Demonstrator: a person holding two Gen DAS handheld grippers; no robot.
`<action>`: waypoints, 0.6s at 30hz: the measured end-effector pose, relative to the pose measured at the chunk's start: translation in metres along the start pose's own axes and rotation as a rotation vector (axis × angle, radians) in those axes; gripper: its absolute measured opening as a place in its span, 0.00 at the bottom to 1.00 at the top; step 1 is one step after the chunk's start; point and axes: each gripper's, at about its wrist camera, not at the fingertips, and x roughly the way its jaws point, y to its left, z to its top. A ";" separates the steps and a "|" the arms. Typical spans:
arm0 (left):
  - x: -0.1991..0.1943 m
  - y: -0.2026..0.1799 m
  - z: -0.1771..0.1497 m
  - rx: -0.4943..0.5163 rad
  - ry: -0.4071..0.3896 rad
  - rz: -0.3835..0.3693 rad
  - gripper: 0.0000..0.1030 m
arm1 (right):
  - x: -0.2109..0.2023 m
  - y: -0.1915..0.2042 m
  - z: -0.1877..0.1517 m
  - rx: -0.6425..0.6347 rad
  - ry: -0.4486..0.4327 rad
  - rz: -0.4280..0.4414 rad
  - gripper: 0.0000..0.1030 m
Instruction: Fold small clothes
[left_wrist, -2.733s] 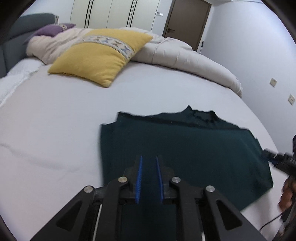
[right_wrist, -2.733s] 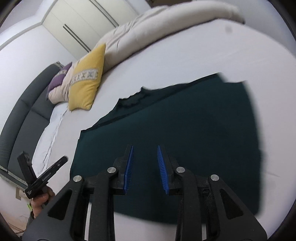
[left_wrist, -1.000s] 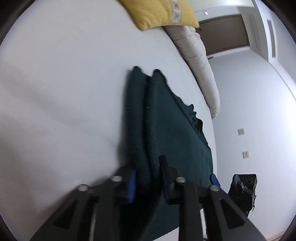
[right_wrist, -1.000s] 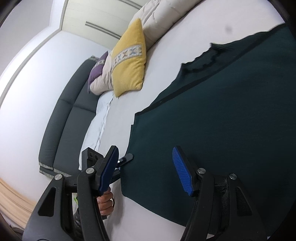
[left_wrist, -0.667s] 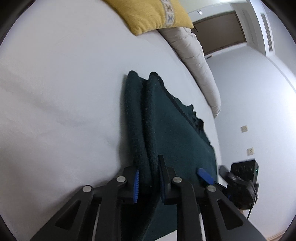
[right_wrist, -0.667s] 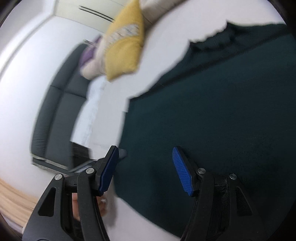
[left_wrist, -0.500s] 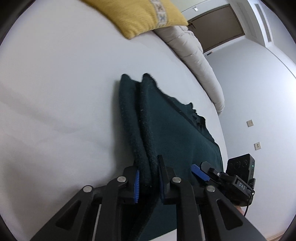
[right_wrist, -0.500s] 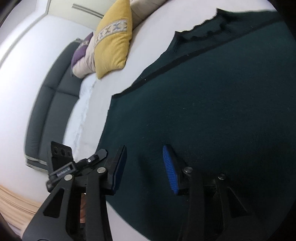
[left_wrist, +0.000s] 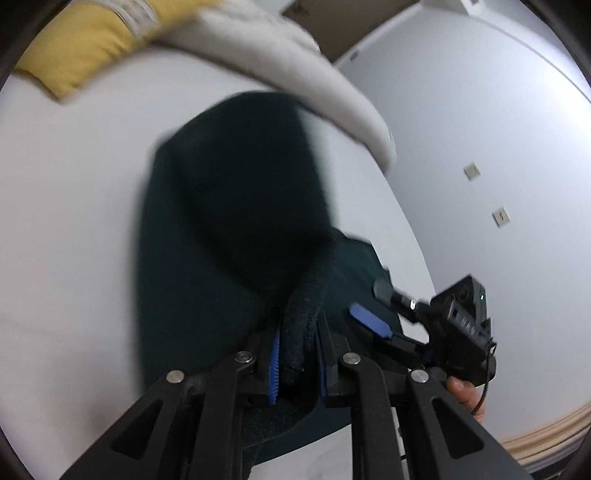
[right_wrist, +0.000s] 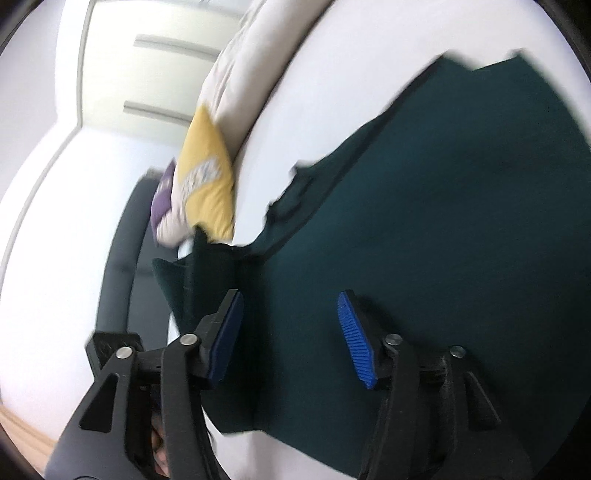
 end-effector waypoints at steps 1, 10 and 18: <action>0.021 -0.009 -0.005 -0.010 0.036 -0.017 0.18 | -0.006 -0.009 0.003 0.025 -0.005 -0.003 0.53; -0.036 -0.045 -0.021 0.043 -0.040 -0.225 0.41 | -0.007 -0.016 0.007 0.018 0.034 -0.002 0.53; -0.057 0.016 -0.037 0.031 -0.100 -0.065 0.42 | 0.038 0.024 -0.013 -0.029 0.154 -0.133 0.54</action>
